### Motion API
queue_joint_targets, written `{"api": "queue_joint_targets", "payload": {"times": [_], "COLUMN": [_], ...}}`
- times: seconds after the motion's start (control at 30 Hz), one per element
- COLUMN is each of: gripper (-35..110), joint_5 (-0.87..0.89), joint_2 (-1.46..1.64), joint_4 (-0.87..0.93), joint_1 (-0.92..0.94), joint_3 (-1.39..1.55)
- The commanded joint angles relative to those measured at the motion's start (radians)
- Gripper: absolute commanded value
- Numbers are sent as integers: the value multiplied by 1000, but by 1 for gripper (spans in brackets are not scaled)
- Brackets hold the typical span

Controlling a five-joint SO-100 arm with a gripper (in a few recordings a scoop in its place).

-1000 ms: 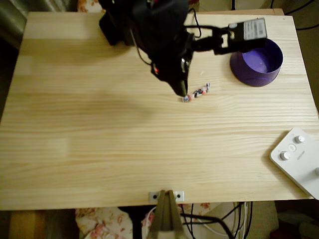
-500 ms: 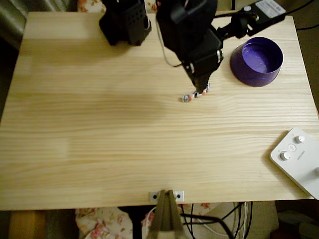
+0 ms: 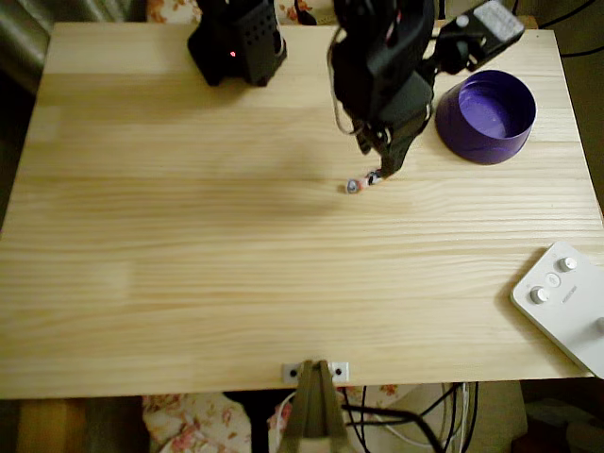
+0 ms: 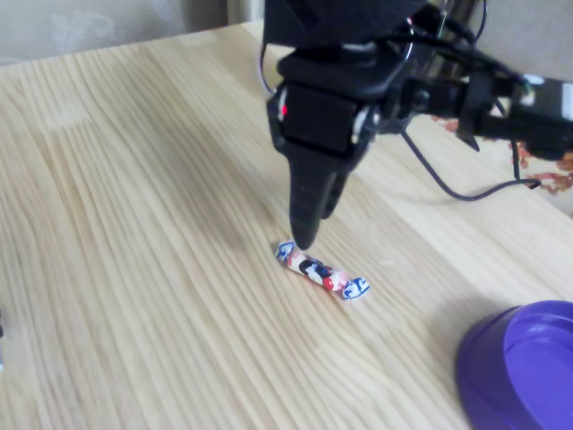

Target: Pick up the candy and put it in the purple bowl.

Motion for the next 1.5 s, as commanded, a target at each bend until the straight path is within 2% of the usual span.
{"api": "queue_joint_targets", "payload": {"times": [0.0, 0.43, 1.2, 1.4, 1.47], "gripper": [17, 17, 17, 15, 10], "joint_5": [-6, 64, 34, 21, 23], "joint_2": [11, -103, -215, -212, -213], "joint_4": [0, -46, -167, -175, -175], "joint_1": [-28, -64, -18, -3, -2], "joint_3": [-37, -74, -44, -20, -17]}}
